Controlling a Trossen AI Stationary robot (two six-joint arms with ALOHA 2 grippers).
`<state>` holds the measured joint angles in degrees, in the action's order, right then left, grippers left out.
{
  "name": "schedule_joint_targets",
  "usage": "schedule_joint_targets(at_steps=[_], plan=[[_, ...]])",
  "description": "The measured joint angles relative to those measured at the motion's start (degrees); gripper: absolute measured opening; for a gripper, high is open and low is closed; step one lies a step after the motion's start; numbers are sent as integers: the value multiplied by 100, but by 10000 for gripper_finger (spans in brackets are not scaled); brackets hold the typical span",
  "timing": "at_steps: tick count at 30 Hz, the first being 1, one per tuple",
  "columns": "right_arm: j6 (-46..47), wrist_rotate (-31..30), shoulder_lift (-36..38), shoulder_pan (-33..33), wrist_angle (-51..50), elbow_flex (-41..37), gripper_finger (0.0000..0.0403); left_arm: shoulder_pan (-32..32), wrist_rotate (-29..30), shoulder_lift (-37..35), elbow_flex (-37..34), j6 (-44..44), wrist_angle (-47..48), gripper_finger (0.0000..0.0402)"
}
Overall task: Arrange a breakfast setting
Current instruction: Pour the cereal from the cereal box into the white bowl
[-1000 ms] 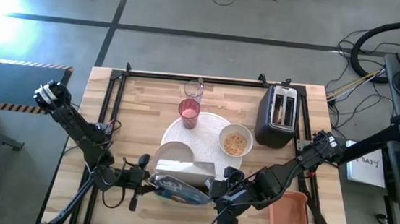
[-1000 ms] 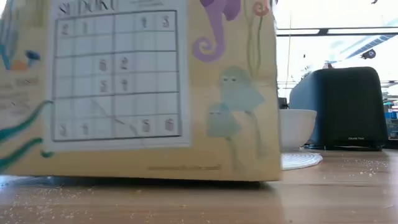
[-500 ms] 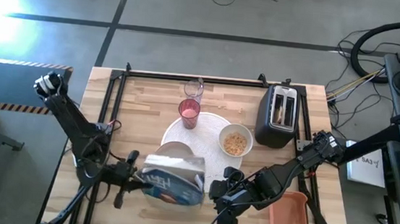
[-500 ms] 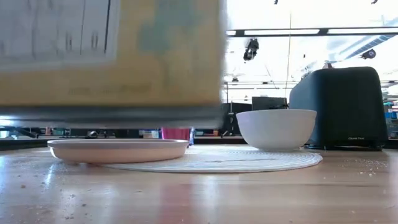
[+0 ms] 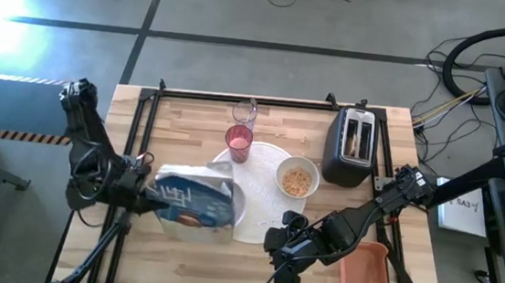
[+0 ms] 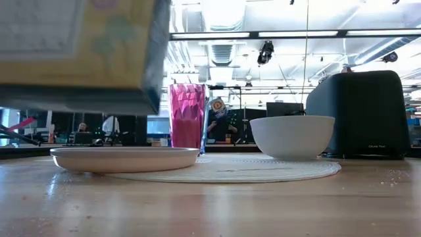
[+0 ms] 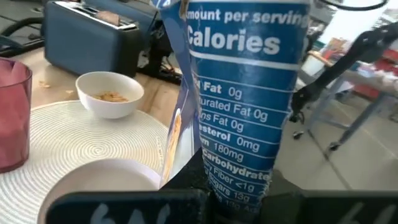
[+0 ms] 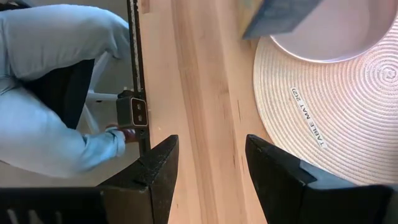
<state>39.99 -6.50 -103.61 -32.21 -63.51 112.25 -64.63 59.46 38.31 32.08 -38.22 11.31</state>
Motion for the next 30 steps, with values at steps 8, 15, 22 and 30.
schedule_joint_targets(at_steps=[8,15,22,30], plan=[[0,-2,0,0,0,0,176,-106,248,-697,668,-1309,3263,3],[2,-1,0,0,0,0,176,-104,424,-377,1609,-2927,5917,3],[2,-2,0,0,0,0,176,112,700,54,1957,-4818,7856,3],[2,0,0,0,0,0,176,1685,1198,17,1511,-4868,7848,3]])
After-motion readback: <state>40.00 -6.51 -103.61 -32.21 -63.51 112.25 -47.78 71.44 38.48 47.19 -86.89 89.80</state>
